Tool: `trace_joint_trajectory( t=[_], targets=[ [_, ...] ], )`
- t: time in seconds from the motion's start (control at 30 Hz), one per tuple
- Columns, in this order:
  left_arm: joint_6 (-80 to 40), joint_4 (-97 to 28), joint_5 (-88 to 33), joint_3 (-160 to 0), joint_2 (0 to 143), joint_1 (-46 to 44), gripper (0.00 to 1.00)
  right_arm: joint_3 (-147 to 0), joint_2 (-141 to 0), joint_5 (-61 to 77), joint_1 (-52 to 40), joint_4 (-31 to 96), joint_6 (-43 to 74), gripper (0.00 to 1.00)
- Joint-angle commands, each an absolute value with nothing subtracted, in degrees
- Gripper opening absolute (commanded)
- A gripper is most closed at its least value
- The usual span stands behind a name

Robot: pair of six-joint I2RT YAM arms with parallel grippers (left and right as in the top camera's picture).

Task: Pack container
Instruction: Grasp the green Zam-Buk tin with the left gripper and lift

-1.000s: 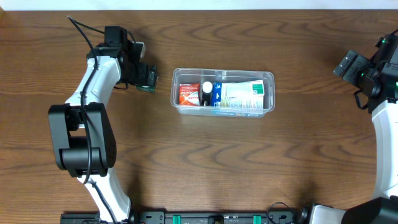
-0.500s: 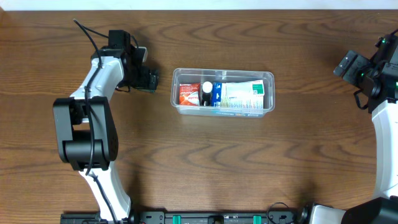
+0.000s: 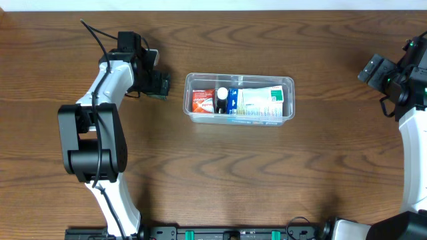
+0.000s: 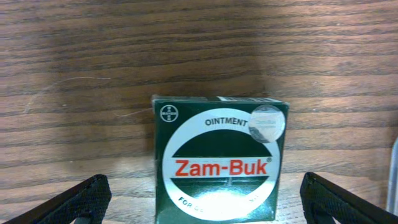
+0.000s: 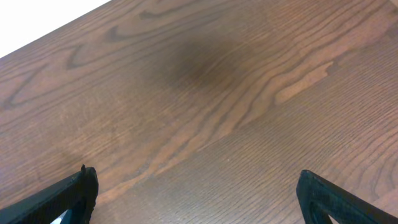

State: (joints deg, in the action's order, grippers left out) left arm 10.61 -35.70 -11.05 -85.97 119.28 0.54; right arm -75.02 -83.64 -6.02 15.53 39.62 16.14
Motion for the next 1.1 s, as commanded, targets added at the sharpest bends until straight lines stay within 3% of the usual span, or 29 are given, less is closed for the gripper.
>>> trace_joint_trajectory(
  t=[0.0, 0.8, 0.97, 1.07],
  targets=[
    [11.9, -35.7, -9.3, -86.5, 119.6, 0.4, 0.98, -75.3, -83.6, -6.2, 15.9, 39.7, 16.9, 0.99],
    [13.5, -33.9, -7.9, -86.5, 124.2, 0.3, 0.99, -75.3, -83.6, -6.2, 15.9, 39.7, 16.9, 0.99],
    [13.5, -33.8, -7.9, -86.5, 124.1, 0.0, 0.89, -75.3, -83.6, -6.2, 15.9, 39.7, 16.9, 0.99],
    [13.0, -33.9, -7.9, -86.6, 123.5, -0.1, 0.74, -75.3, -83.6, -6.2, 15.9, 39.7, 16.9, 0.99]
  ],
)
